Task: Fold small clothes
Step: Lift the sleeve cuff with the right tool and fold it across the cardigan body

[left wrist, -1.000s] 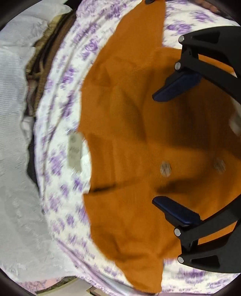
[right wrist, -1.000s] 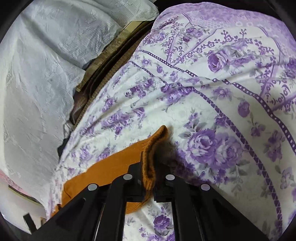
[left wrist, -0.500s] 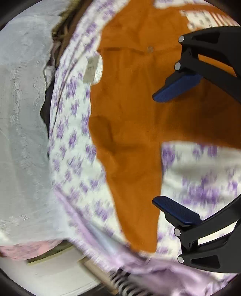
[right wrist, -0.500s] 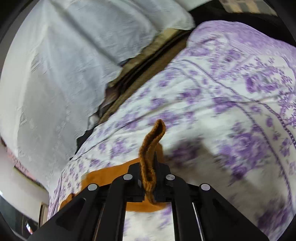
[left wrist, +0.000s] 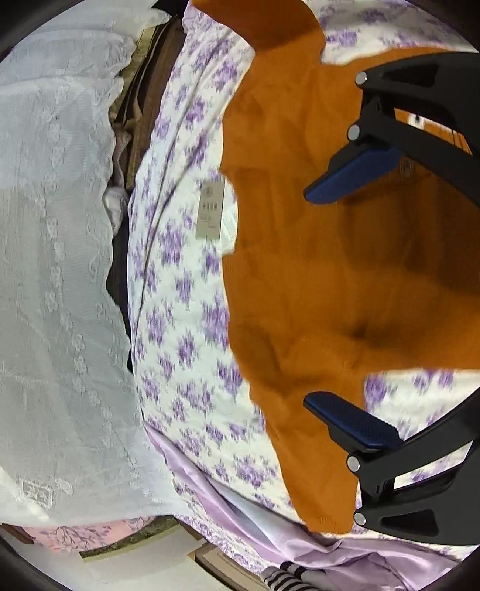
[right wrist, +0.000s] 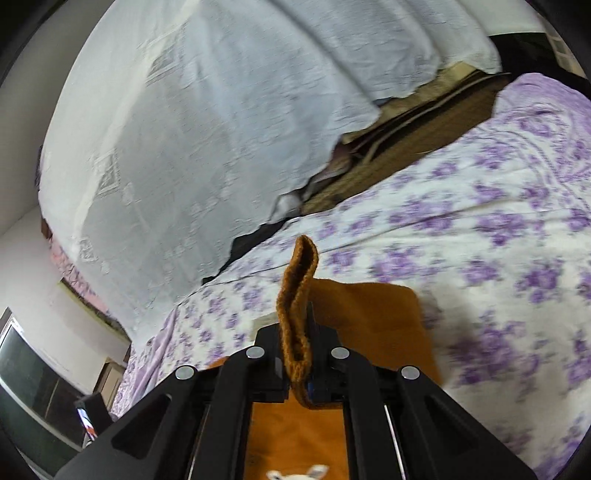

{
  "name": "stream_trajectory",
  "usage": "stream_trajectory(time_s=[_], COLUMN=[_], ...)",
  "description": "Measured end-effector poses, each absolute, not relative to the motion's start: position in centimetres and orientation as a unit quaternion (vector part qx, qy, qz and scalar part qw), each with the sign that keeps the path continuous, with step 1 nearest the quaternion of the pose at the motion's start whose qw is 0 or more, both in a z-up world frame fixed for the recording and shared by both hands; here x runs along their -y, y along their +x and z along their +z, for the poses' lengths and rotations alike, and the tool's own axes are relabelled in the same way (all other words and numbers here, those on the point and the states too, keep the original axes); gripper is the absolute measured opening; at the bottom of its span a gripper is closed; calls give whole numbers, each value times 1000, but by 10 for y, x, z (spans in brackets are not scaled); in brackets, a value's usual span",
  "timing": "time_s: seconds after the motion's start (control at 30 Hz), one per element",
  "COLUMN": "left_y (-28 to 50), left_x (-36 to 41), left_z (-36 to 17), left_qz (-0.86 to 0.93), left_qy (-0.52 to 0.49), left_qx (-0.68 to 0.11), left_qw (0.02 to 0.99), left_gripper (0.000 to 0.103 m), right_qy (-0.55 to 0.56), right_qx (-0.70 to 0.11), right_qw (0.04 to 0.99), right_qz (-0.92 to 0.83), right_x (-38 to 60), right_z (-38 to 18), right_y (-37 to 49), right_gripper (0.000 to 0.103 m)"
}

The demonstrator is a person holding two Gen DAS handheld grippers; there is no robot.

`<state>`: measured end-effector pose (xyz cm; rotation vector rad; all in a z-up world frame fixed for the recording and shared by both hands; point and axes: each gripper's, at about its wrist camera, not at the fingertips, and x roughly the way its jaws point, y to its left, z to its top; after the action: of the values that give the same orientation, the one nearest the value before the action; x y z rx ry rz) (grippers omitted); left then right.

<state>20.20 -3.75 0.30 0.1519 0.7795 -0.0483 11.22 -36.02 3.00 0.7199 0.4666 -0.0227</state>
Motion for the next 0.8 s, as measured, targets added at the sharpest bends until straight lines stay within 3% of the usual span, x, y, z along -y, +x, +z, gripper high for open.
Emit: stream_trajectory(time_s=[0.53, 0.8], left_y=[211, 206], left_x=[-134, -138], left_z=[-20, -21], left_qz=[92, 87], left_qy=[35, 27], left_qx=[-410, -410], left_qw=[907, 907], left_gripper=[99, 99], right_qy=[310, 271], right_qx=[-259, -295], right_qw=[914, 914], right_qz=[50, 58], right_x=[250, 200], right_z=[42, 19], right_y=[171, 192], right_gripper=[7, 7])
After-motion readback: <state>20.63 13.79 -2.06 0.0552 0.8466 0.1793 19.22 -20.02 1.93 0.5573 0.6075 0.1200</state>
